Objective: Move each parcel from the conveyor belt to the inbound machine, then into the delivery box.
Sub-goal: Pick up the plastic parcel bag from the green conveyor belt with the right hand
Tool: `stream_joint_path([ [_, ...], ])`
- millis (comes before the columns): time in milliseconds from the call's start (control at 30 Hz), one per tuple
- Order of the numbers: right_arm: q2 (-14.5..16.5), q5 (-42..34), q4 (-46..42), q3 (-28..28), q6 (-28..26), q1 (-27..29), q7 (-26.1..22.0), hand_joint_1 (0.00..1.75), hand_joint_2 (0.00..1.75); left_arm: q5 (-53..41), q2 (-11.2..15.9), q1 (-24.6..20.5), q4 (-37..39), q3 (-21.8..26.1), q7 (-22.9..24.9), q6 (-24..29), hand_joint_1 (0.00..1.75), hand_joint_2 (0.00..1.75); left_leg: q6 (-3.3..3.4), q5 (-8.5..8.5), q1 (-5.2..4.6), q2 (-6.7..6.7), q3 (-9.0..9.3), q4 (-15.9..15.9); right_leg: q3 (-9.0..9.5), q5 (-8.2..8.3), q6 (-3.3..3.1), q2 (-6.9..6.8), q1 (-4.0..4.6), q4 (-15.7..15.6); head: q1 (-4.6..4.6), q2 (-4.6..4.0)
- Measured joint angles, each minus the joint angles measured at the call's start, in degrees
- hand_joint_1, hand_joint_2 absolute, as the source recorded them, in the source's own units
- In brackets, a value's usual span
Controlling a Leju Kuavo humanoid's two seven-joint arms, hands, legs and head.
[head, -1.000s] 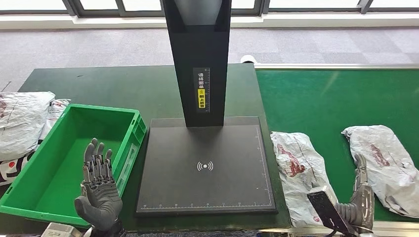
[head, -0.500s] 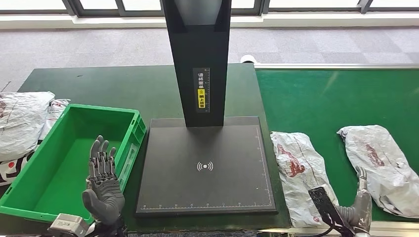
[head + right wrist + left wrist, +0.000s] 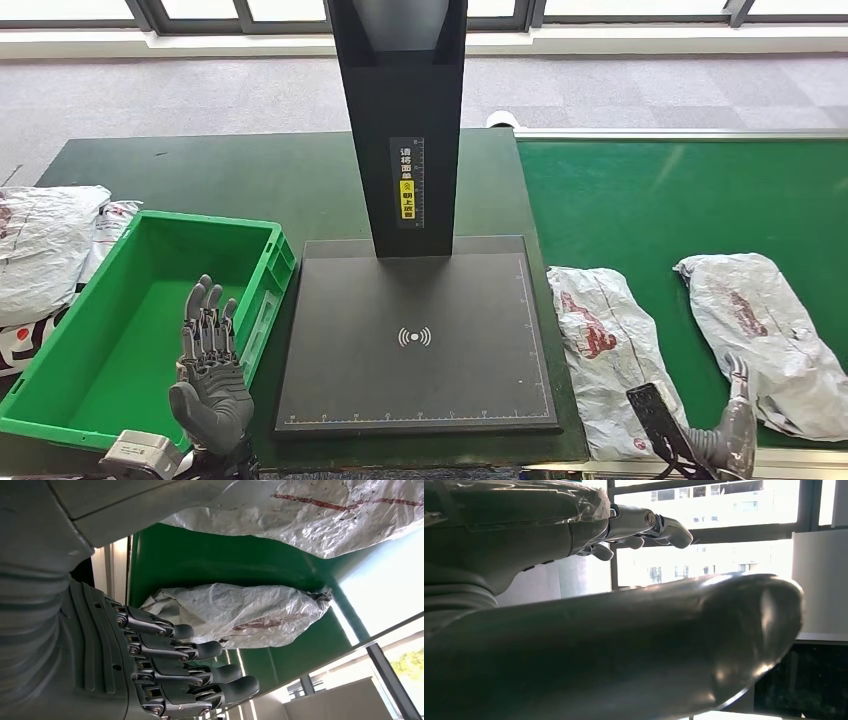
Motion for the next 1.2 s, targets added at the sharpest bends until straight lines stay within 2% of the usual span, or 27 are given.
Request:
stream_joint_path([
  [267, 0.2, 0.7, 0.3, 0.0, 0.0, 0.0, 0.5, 0.00, 1.75, 0.0, 0.0, 0.0, 0.0, 0.0, 0.1, -0.1, 0.00, 0.00, 0.00, 0.00, 0.00, 0.00, 0.00, 0.0, 0.00, 0.00, 0.00, 0.00, 0.00, 0.0, 0.00, 0.00],
  [500, 0.5, 7.8, 2.1, -0.1, 0.3, -0.4, 5.8, 0.00, 1.75, -0.1, 0.0, -0.1, 0.0, 0.0, 1.0, -0.5, 0.00, 0.00, 0.00, 0.00, 0.00, 0.00, 0.00, 0.0, 0.00, 0.00, 0.00, 0.00, 0.00, 0.0, 0.00, 0.00],
  [633, 0.5, 9.0, 3.7, -0.5, 0.0, -0.9, 7.0, 0.00, 1.75, -0.1, 0.0, -0.3, 0.2, -0.1, 1.2, -0.9, 0.00, 0.00, 0.00, 0.00, 0.00, 0.00, -0.01, 0.0, 0.00, 0.00, 0.00, 0.00, 0.00, 0.0, 0.00, 0.00],
  [833, -1.0, 5.7, 12.4, -1.6, -6.0, -7.4, 5.9, 0.00, 1.75, 0.1, 0.0, -1.3, 0.6, -0.1, 0.9, -0.6, 0.00, 0.00, 0.01, 0.02, 0.00, 0.16, 0.01, 0.0, 0.00, 0.10, 0.03, 0.15, -0.01, 0.0, 0.00, 0.00],
  [1200, -5.4, 5.3, 23.5, -1.5, -7.0, -14.7, 7.2, 0.00, 1.75, 0.1, 0.0, -1.2, 0.6, -0.2, 0.8, 0.3, 0.00, 0.00, 0.07, 0.08, -0.01, 0.08, -0.01, 0.0, 0.00, 0.13, 0.05, 0.09, -0.02, 0.0, 0.00, 0.00],
])
